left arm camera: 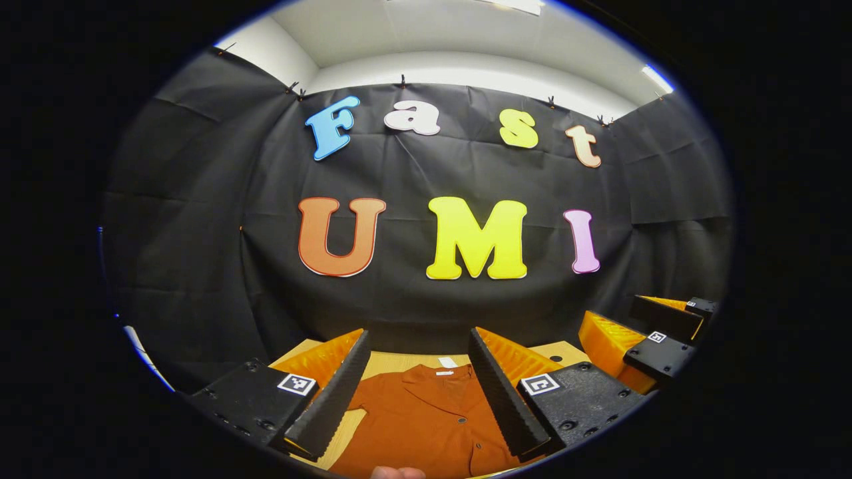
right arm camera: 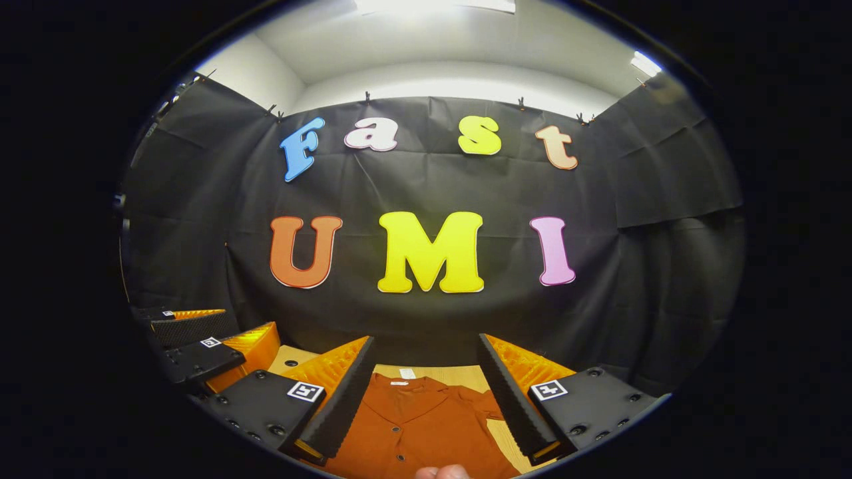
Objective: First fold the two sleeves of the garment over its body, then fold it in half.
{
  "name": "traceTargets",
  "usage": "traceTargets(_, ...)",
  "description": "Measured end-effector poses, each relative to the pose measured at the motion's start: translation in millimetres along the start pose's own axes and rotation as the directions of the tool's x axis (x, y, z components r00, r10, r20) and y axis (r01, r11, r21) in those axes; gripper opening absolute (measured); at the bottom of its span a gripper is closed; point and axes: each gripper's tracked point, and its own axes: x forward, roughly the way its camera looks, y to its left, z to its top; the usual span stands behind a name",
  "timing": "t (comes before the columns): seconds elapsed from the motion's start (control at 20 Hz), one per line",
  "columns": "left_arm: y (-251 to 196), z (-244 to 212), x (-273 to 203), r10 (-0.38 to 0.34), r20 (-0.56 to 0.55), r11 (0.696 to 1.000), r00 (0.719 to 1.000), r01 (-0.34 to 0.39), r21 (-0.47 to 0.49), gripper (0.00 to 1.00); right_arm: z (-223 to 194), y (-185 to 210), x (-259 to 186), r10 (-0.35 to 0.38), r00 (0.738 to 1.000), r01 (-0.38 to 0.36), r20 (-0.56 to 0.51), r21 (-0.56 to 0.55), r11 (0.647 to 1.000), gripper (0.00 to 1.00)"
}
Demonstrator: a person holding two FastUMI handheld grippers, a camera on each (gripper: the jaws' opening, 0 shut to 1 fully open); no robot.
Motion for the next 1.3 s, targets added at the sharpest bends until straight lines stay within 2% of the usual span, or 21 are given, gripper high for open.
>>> traceTargets(0.05,0.1,0.9,-0.3,0.001,0.004,1.000,1.000,-0.001,0.000,0.96,-0.1,-1.5,0.1,-0.002,1.000,0.002,0.001,0.002,1.000,0.96)
traceTargets(0.75,-4.6,0.6,0.5,0.010,0.011,1.000,1.000,-0.010,0.011,0.96,0.0,-9.5,3.4,0.000,1.000,0.000,0.000,0.001,1.000,0.96)
traceTargets(0.8,-5.3,-0.1,0.9,0.009,0.011,1.000,1.000,-0.009,0.011,1.00,-0.5,-10.2,3.2,-0.001,1.000,0.001,0.000,0.001,1.000,0.96)
traceTargets(0.85,-5.5,0.2,0.4,0.009,0.012,1.000,1.000,-0.009,0.009,0.96,-0.9,-10.8,5.1,-0.002,1.000,0.002,-0.001,0.000,1.000,0.96)
traceTargets(1.3,-9.3,-3.2,2.6,0.013,0.008,1.000,1.000,-0.013,0.016,0.96,-1.9,-18.1,10.9,-0.008,1.000,0.008,-0.004,0.015,1.000,0.96)
